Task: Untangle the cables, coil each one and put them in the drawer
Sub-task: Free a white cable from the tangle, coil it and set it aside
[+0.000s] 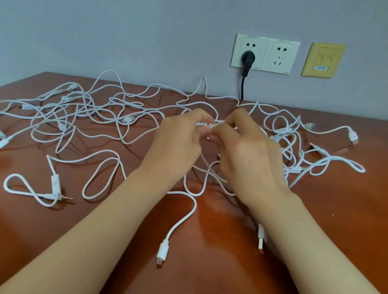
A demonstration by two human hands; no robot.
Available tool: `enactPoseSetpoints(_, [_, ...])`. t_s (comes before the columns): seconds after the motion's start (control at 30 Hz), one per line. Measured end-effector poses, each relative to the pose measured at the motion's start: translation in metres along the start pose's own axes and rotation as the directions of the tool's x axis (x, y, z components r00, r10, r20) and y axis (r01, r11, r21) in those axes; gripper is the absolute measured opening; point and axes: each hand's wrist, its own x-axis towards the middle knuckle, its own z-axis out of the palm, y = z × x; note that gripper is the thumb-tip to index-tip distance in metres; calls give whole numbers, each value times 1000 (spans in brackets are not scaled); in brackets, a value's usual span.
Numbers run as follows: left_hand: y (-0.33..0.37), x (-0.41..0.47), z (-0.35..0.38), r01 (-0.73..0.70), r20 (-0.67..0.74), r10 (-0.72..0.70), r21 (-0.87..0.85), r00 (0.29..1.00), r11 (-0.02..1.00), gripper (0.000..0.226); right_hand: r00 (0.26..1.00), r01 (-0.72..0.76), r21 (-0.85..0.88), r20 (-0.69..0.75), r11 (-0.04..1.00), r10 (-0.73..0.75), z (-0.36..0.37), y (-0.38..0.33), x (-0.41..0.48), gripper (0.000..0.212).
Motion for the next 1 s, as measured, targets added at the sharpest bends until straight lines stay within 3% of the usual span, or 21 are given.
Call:
enactPoseSetpoints(0.17, [-1, -1, -1, -17, 133, 14, 23, 991, 1000, 23, 1000, -6, 81, 28, 997, 4, 6, 7, -4, 11])
enactPoseSetpoints(0.37, [-2, -2, -3, 5, 266, 17, -83, 964, 997, 18, 938, -338, 330, 191, 881, 288, -3, 13, 1, 5])
enactPoseSetpoints(0.5, [0, -2, -4, 6, 332, 37, -128, 943, 992, 17, 860, -509, 360, 258, 782, 441, -8, 18, 5, 18])
enactPoseSetpoints(0.7, [7, -7, -2, -26, 337, 58, -99, 940, 995, 24, 800, -600, 381, 295, 703, 523, -9, 22, 7, 26])
enactPoseSetpoints(1.0, [9, -4, 0, 48, 267, 12, -215, 964, 975, 16, 698, -684, 644, 439, 344, 566, -19, 26, 14, 20])
